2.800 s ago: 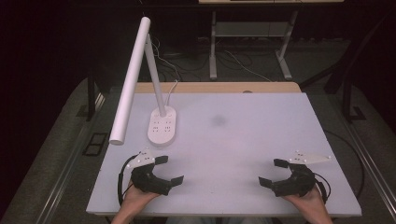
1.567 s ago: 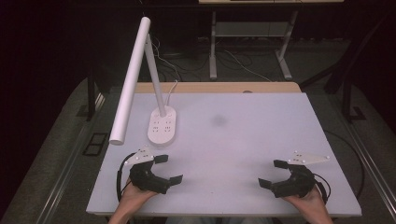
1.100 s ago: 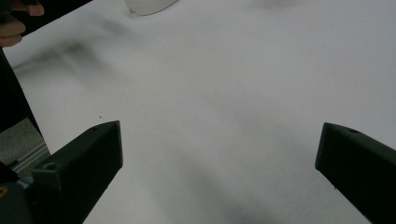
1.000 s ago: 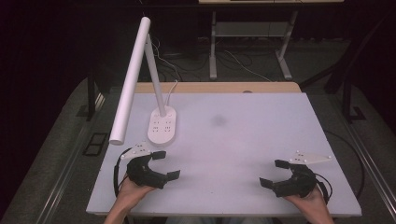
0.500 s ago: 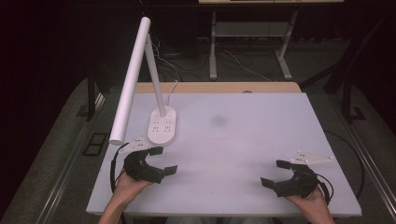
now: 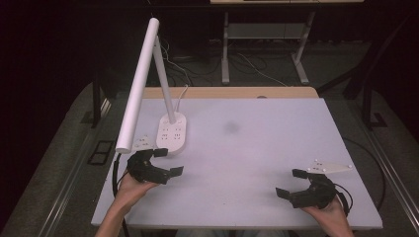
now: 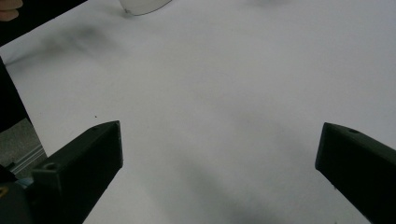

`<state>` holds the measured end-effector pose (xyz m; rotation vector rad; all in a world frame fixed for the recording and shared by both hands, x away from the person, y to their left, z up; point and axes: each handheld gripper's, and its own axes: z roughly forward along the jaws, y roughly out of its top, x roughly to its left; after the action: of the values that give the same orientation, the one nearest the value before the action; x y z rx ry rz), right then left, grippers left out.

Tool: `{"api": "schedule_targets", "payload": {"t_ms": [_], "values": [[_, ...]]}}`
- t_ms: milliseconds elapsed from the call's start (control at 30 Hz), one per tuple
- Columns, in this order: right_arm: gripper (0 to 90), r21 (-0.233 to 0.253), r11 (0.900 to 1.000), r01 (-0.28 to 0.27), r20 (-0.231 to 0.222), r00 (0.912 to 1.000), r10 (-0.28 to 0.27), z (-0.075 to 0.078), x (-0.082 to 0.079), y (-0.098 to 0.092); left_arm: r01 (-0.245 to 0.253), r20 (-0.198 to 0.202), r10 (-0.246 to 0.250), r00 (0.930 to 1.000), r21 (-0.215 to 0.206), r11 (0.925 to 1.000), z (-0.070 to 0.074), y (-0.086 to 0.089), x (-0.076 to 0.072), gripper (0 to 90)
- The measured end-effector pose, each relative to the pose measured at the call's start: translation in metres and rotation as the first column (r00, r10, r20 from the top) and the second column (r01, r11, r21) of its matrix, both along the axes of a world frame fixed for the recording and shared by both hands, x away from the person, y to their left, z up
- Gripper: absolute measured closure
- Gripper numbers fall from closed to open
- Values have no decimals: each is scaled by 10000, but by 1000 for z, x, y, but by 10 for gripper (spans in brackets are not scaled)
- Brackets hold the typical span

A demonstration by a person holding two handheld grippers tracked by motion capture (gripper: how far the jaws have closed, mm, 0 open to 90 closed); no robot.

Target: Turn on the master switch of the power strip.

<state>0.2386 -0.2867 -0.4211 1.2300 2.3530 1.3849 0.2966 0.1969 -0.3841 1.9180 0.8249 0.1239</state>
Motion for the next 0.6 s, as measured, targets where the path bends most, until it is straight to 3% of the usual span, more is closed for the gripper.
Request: {"api": "schedule_targets", "payload": {"t_ms": [433, 600], "values": [[2, -38, 10000, 13, 31, 10000, -13, 0, 0, 0, 43, -84, -39, 10000, 522, 9986, 11, 5, 18, 23], [2, -49, 10000, 13, 23, 10000, -13, 0, 0, 0, -58, -125, 65, 9999, 486, 9988, 12, 8, 25, 24]]}}
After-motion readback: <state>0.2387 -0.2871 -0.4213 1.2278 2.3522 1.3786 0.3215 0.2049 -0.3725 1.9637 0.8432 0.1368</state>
